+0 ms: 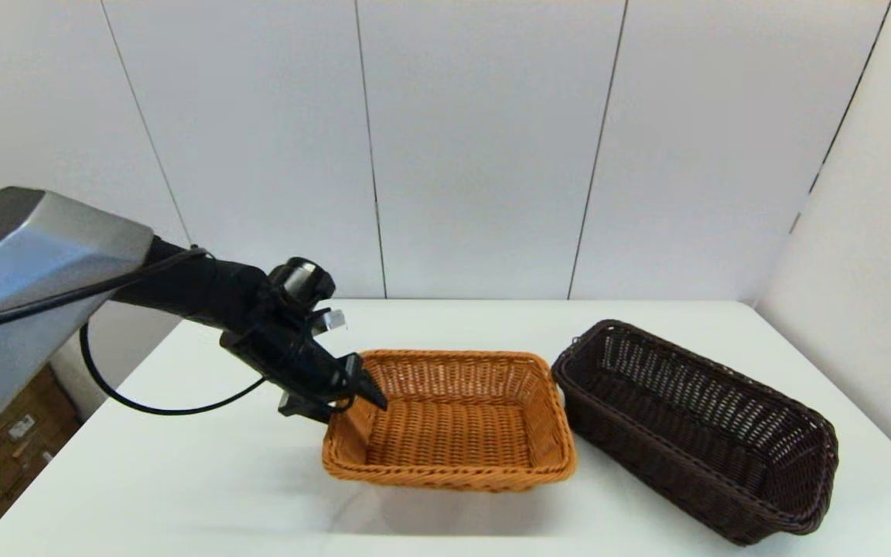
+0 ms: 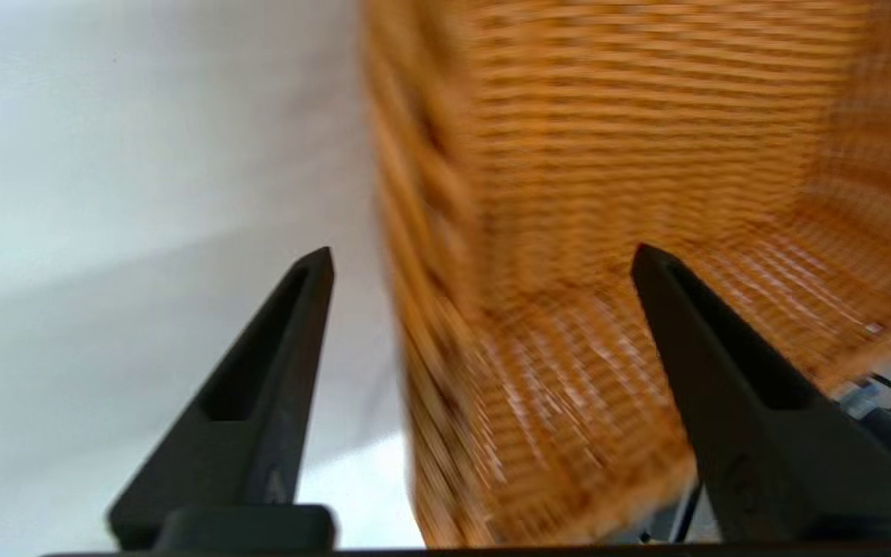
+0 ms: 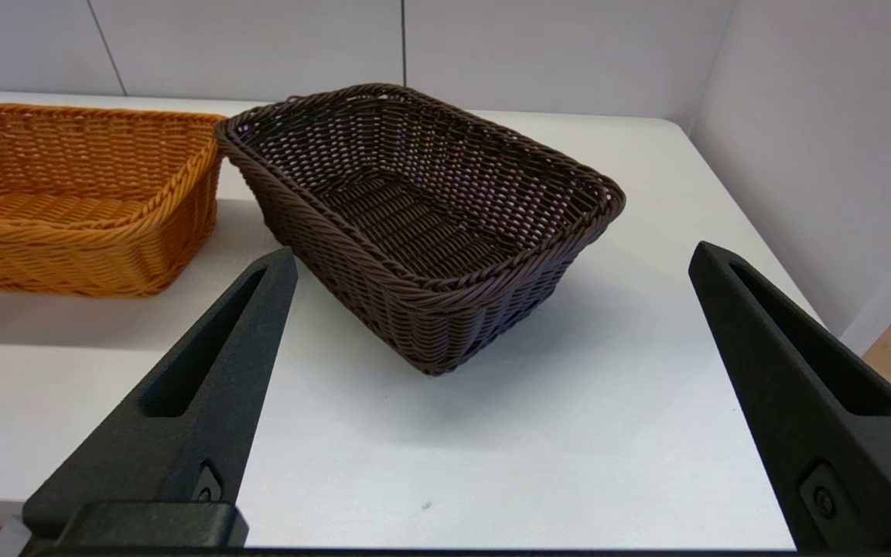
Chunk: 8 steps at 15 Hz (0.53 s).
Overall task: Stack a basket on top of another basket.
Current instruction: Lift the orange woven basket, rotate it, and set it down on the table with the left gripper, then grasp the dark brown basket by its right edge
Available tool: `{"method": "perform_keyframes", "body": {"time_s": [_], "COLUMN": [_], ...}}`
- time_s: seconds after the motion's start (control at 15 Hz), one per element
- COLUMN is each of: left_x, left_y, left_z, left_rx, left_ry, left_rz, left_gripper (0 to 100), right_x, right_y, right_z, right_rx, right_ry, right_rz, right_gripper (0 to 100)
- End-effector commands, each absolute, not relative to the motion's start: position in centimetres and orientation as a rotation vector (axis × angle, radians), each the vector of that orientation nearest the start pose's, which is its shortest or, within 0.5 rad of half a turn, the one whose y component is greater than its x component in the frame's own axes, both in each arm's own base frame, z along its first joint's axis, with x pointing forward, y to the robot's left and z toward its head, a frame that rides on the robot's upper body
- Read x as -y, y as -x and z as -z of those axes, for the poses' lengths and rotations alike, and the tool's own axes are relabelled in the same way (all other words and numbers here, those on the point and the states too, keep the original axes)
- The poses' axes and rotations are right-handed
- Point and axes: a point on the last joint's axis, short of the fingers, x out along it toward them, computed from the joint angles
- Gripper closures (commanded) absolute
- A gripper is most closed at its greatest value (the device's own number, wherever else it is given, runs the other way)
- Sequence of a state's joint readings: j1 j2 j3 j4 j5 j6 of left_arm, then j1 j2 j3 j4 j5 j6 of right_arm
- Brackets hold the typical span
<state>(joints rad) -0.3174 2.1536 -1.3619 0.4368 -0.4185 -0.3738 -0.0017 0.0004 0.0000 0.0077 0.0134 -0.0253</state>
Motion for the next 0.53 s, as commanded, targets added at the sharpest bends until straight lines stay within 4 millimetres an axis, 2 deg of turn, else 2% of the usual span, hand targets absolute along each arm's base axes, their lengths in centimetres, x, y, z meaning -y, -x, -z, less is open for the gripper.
{"method": "perform_keyframes", "body": {"time_s": [0.07, 0.27, 0.4, 0.53], "left_x": [11.6, 10.0, 8.6, 7.3], "left_y": [-32.2, -27.0, -23.2, -19.3], "left_z": [-15.8, -21.6, -23.4, -24.1], "left_rx": [-1.219, -1.113, -1.059, -1.017], "left_ry": [0.378, 0.354, 0.332, 0.324], "left_rz": [0.446, 0.455, 0.422, 0.411], "left_gripper": [0, 0, 0, 0], "right_x": [0.0, 0.0, 0.0, 0.0], "right_y": [2.3, 2.3, 2.3, 2.3], "right_z": [-7.5, -7.5, -7.5, -7.5], "right_rx": [-0.009, -0.009, -0.009, -0.009], "right_ry": [0.026, 0.026, 0.026, 0.026], "right_rz": [-0.012, -0.012, -0.012, -0.012], "right_gripper": [0, 0, 0, 0]}}
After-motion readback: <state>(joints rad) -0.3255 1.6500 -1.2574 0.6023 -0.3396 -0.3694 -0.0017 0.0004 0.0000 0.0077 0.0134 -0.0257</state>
